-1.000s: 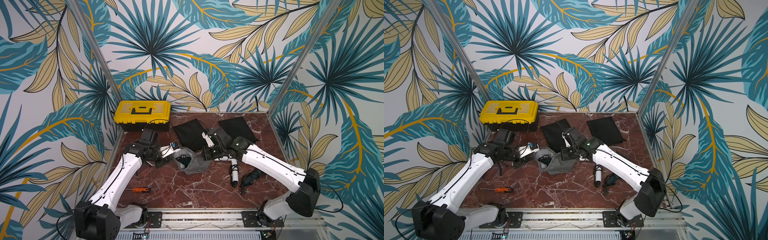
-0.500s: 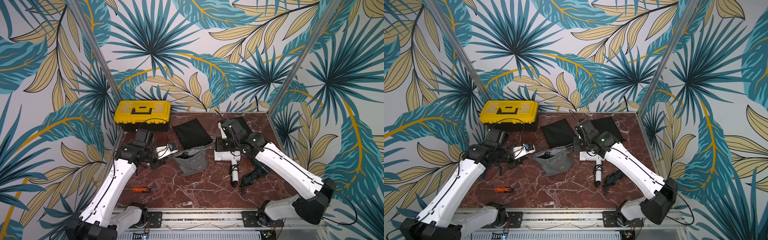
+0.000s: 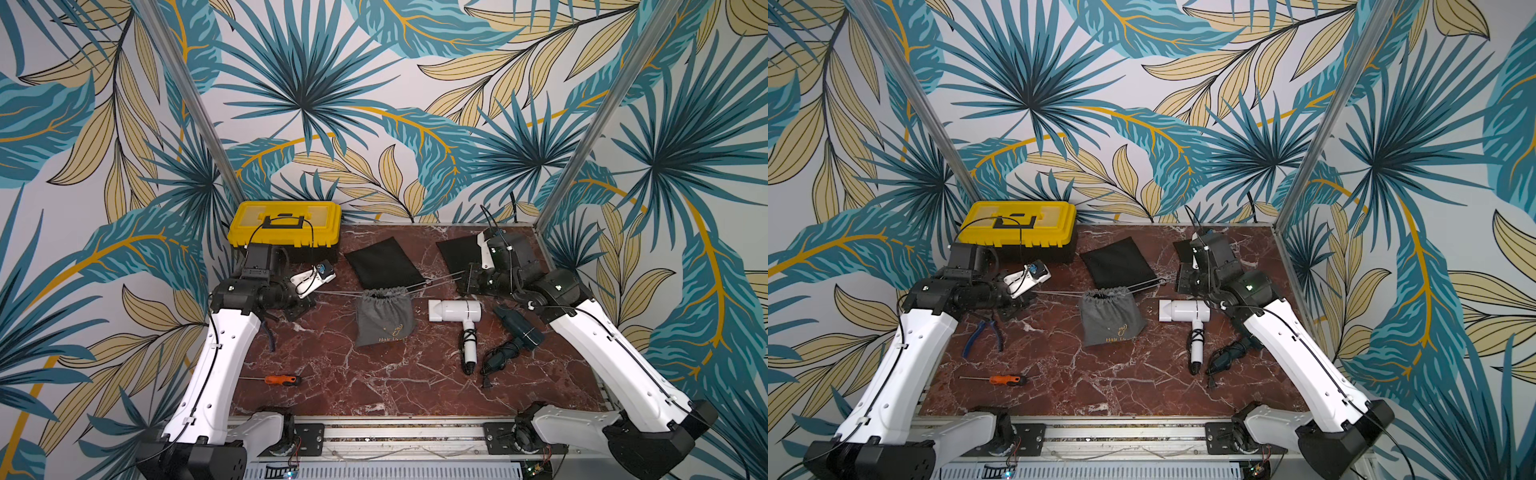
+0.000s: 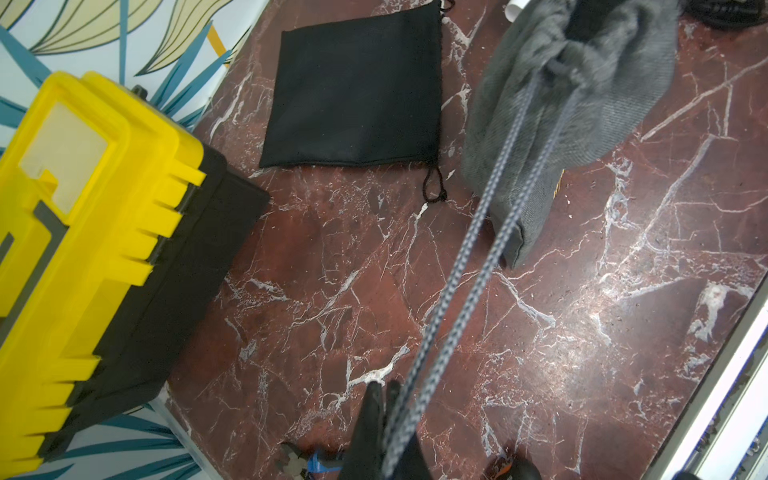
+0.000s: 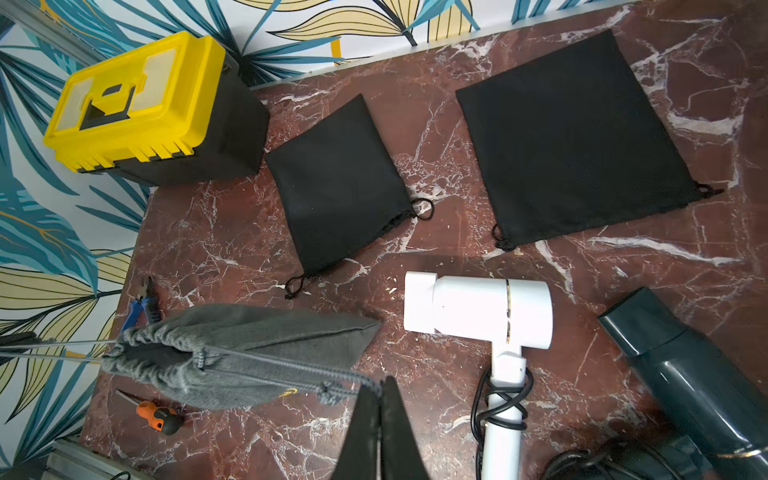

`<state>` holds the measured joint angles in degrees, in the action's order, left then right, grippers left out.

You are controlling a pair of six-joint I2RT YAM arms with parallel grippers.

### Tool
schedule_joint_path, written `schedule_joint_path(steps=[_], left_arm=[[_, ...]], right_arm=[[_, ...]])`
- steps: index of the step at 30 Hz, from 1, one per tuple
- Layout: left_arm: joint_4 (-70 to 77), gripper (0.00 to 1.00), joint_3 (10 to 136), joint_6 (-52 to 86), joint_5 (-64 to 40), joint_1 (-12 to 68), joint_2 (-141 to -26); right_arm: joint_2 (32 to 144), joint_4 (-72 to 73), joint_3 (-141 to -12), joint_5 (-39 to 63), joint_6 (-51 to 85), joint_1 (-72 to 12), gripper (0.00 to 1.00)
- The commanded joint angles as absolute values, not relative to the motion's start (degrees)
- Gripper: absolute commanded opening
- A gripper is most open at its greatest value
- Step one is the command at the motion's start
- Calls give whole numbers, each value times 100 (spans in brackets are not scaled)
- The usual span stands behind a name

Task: Pack away hair dryers
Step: Pull the drawstrings on both sides of the drawstring bag.

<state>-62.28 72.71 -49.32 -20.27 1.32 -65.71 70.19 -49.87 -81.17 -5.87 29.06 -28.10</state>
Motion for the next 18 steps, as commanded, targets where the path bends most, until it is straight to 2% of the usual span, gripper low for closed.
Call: schedule_joint_path(steps=[1, 18], left_arm=[[-6180, 0, 7685, -4705, -2068, -262, -6591], [-6165, 0, 8236, -4704, -2981, -1960, -7226]], right_arm=[[6759, -5182, -7935, -771, 2840, -2546, 0], [5993, -5440, -7326, -192, 2619, -1321, 0]])
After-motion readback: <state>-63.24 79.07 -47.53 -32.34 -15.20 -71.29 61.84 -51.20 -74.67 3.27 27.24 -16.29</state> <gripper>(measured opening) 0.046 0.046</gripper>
